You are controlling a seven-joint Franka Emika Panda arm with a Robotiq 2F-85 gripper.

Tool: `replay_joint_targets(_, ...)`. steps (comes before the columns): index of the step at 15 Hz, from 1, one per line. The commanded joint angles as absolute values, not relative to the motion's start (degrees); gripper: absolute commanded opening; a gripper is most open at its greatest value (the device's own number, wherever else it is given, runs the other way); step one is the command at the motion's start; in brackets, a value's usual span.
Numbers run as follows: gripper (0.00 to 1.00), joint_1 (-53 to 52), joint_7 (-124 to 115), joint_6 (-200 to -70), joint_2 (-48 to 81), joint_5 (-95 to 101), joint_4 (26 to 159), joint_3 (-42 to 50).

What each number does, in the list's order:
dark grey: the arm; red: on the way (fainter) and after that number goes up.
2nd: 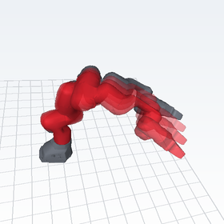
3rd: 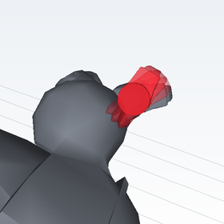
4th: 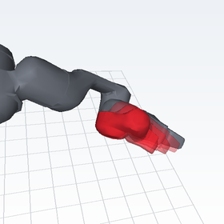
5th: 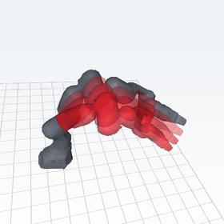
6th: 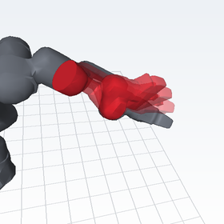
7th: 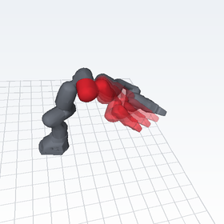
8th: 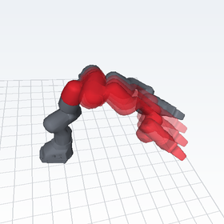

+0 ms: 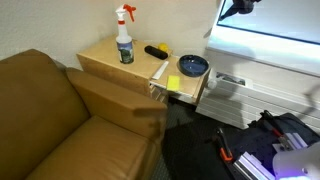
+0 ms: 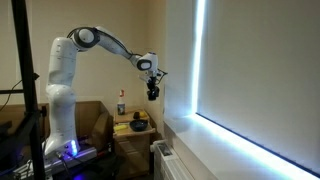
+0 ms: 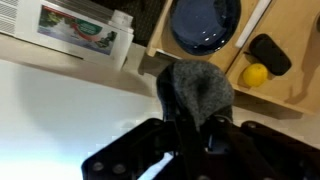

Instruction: Remove the black sock from the window sill and place it on top of the nightstand

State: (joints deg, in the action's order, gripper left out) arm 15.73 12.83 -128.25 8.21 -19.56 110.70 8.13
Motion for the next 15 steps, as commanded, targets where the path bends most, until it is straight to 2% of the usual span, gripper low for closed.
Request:
replay_joint_targets(1, 0.04, 11.05, 16.29, -126.82, 8.53, -23.67, 108.52, 3.85)
replay_joint_targets(7, 0.04, 5.52, 23.31, -119.91, 11.02, -27.48, 101.96, -2.18)
replay_joint_targets(8, 0.15, 4.29, 17.67, -123.87, 9.85, -25.34, 105.14, -1.74)
replay_joint_targets(11, 0.15, 4.39, 20.74, -121.75, 10.11, -26.04, 103.38, -1.95)
replay_joint_targets(12, 0.04, 4.96, 21.1, -120.69, 11.35, -27.1, 103.26, -1.71)
replay_joint_targets(15, 0.04, 4.72, 24.51, -116.74, 16.8, -32.4, 102.12, -3.75)
